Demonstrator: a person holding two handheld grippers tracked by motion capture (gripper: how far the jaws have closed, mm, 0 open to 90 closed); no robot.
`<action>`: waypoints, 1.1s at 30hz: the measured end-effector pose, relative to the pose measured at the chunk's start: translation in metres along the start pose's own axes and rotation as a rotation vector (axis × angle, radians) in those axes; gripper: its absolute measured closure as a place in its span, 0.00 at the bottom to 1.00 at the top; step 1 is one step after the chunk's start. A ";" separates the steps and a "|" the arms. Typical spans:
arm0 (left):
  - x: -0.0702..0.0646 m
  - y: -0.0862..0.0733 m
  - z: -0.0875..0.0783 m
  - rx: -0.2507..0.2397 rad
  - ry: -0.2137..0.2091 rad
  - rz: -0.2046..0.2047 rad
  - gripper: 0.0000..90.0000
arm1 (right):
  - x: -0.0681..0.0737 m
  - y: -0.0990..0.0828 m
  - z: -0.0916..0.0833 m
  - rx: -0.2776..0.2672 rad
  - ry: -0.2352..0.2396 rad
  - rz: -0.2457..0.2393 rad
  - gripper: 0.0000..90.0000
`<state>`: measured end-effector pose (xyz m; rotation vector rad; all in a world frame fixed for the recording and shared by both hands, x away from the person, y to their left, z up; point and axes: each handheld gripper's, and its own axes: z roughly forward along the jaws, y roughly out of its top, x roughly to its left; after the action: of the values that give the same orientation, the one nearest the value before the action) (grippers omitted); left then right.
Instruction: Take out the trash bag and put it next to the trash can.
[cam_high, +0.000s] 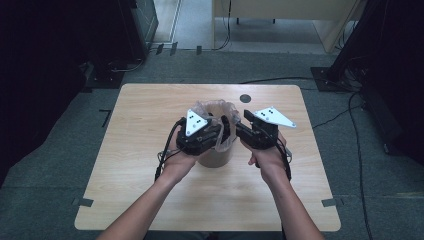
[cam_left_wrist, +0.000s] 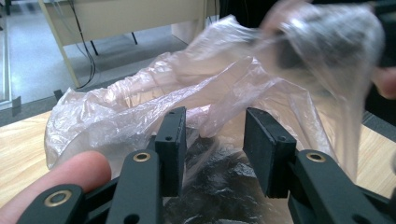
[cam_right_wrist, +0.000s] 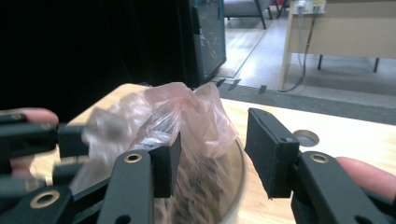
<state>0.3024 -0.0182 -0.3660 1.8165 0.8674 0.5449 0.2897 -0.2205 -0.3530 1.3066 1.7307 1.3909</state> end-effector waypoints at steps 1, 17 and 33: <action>0.000 0.000 0.001 -0.002 0.000 -0.005 0.65 | -0.001 -0.003 -0.002 0.000 0.001 -0.003 0.61; 0.013 0.004 -0.005 -0.025 -0.022 -0.056 0.74 | 0.009 -0.028 -0.019 -0.014 0.153 0.025 0.50; 0.019 0.015 -0.024 -0.046 -0.105 -0.018 1.00 | 0.045 -0.030 0.031 0.047 0.208 -0.052 0.23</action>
<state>0.3027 0.0073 -0.3432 1.7771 0.7933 0.4503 0.2892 -0.1663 -0.3840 1.1666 1.9301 1.5089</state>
